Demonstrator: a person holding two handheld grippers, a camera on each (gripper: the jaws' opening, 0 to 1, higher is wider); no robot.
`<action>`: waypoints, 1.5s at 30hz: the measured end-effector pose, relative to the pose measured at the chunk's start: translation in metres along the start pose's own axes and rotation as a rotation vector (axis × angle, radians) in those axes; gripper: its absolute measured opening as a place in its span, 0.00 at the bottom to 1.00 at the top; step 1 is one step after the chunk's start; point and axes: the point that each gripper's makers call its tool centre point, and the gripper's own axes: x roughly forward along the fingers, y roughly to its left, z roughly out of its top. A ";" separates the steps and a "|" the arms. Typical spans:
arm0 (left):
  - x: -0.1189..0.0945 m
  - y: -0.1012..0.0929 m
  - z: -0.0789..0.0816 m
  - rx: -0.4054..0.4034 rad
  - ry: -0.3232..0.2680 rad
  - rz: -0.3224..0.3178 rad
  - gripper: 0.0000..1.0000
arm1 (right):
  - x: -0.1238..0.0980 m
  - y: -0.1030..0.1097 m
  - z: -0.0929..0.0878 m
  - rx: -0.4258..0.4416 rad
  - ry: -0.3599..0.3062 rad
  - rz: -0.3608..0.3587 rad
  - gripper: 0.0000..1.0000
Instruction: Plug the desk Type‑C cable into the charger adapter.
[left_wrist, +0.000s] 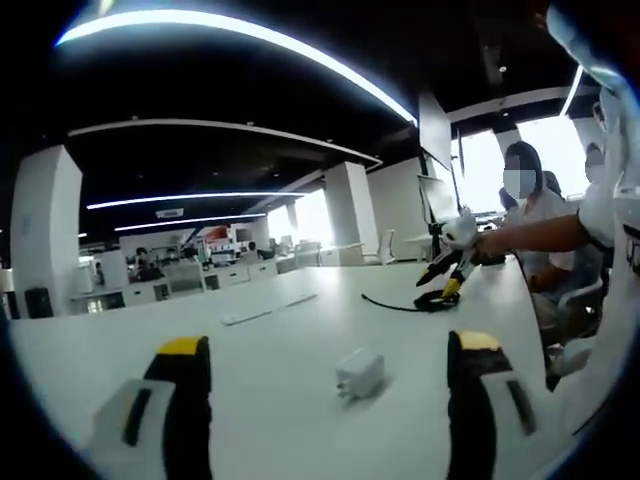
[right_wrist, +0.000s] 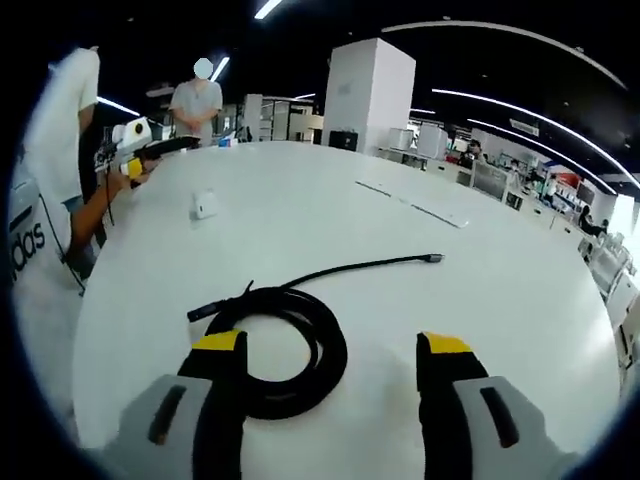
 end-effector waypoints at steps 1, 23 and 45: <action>0.000 -0.001 0.000 0.000 0.000 -0.001 0.99 | -0.002 0.001 0.003 0.017 -0.027 -0.008 0.74; 0.003 -0.005 0.003 -0.013 -0.025 -0.006 0.99 | -0.049 -0.037 0.046 0.213 -0.454 -0.424 1.00; -0.003 0.012 0.008 -0.038 -0.082 0.052 0.96 | -0.051 -0.024 0.022 0.141 -0.334 -0.526 0.85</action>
